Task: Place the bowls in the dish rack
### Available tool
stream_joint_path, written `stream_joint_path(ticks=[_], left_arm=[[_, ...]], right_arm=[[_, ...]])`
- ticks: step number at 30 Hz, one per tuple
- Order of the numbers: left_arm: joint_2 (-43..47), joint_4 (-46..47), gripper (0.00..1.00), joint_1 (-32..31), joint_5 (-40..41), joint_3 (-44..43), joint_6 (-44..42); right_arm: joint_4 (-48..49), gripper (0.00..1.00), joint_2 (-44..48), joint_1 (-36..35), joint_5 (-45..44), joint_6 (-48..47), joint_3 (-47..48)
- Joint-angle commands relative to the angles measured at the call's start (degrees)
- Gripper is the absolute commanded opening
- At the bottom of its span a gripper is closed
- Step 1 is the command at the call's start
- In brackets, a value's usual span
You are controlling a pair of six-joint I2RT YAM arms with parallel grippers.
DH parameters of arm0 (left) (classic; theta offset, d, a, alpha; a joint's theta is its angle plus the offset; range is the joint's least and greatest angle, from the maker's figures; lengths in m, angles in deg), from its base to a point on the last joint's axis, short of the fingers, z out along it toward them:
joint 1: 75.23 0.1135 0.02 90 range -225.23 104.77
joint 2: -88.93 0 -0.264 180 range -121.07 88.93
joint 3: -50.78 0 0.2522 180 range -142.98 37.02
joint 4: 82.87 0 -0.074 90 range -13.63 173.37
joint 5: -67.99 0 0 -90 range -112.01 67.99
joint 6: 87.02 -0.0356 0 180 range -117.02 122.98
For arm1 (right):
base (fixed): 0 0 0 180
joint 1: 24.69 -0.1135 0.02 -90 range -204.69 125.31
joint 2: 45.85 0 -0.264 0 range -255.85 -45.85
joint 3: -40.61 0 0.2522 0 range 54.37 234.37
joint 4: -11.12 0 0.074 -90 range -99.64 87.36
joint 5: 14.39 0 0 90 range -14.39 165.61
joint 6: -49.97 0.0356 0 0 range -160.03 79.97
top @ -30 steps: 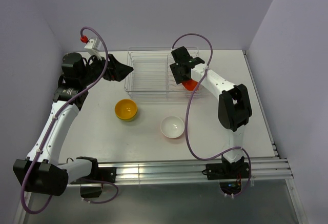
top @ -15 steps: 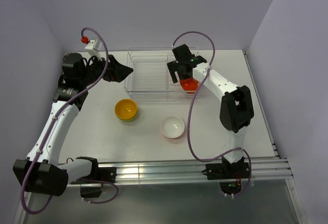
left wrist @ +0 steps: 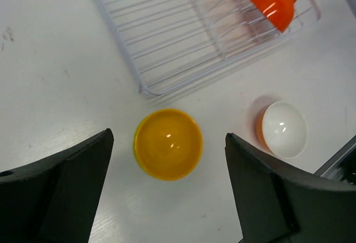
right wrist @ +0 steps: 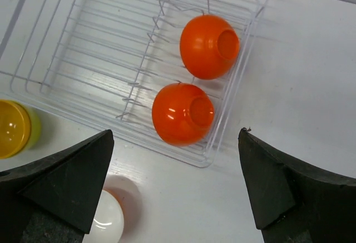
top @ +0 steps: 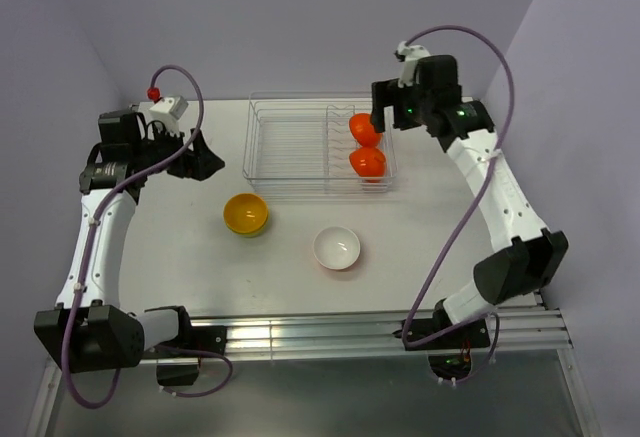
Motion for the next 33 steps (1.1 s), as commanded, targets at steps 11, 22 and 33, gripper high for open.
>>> stream_joint_path(ticks=[11, 22, 33], left_arm=[[3.77, -3.89, 0.85, 1.10, -4.30, 9.43, -17.02], [4.74, 1.21, 0.88, 1.10, -7.03, 9.79, -11.83], [5.89, 1.30, 0.88, 1.10, -6.76, 9.00, -11.13]], right_arm=[[-15.83, 0.83, 12.86, 4.89, 21.31, -11.11, -20.45], [-6.72, 0.69, 5.31, -14.27, 3.65, -6.54, -30.91], [1.73, 0.62, -4.54, -23.76, -3.38, -7.15, -30.74]])
